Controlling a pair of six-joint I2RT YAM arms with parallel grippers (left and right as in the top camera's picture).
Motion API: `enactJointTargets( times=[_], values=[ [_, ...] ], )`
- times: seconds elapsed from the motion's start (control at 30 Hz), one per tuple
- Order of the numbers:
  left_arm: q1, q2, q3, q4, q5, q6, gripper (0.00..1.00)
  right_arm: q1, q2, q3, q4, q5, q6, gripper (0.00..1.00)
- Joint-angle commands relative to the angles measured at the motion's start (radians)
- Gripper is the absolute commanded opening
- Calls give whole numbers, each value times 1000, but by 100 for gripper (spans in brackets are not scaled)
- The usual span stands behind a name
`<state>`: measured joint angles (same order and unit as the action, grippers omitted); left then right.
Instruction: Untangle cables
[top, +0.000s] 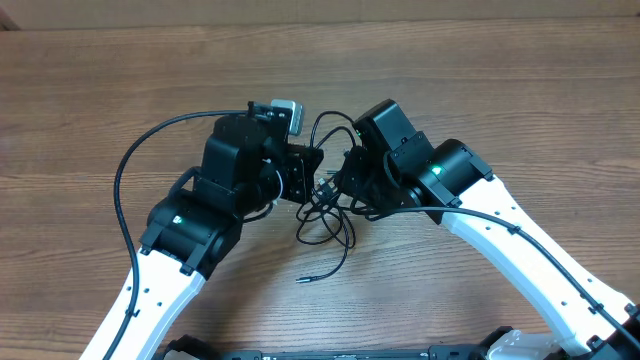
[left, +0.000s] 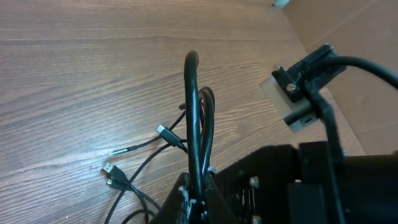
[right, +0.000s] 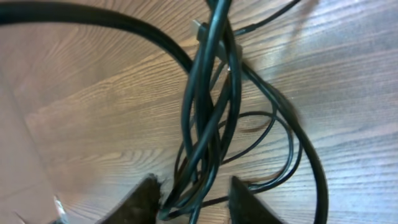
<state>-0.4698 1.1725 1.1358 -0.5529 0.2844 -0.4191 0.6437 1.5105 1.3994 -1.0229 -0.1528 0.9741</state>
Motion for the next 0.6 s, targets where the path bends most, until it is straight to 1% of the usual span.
enactJointTargets(
  times=[0.0, 0.07, 0.13, 0.17, 0.2, 0.3, 0.43, 0.57],
  values=[
    [-2, -29, 69, 0, -3, 16, 4, 2, -5, 13, 3, 2, -3, 39],
    [-2, -29, 90, -12, -3, 19, 4, 2, -5, 13, 3, 2, -3, 39],
    [-2, -28, 109, -27, -3, 24, 4, 2, -5, 13, 3, 2, -3, 20],
    [-2, -29, 117, -34, -3, 24, 4, 2, -5, 13, 3, 2, -3, 6],
    [-2, -29, 123, -41, -4, 24, 4, 2, -5, 13, 3, 2, -3, 4],
    [-2, -29, 128, -63, -27, 39, 4, 2, -5, 13, 5, 8, -3, 4],
    [-2, -29, 128, -134, -122, 39, 4, 2, -5, 13, 24, 39, -3, 4],
    [-2, -27, 127, -195, -199, 38, 4, -2, -11, 15, 125, 26, -14, 4]
  ],
)
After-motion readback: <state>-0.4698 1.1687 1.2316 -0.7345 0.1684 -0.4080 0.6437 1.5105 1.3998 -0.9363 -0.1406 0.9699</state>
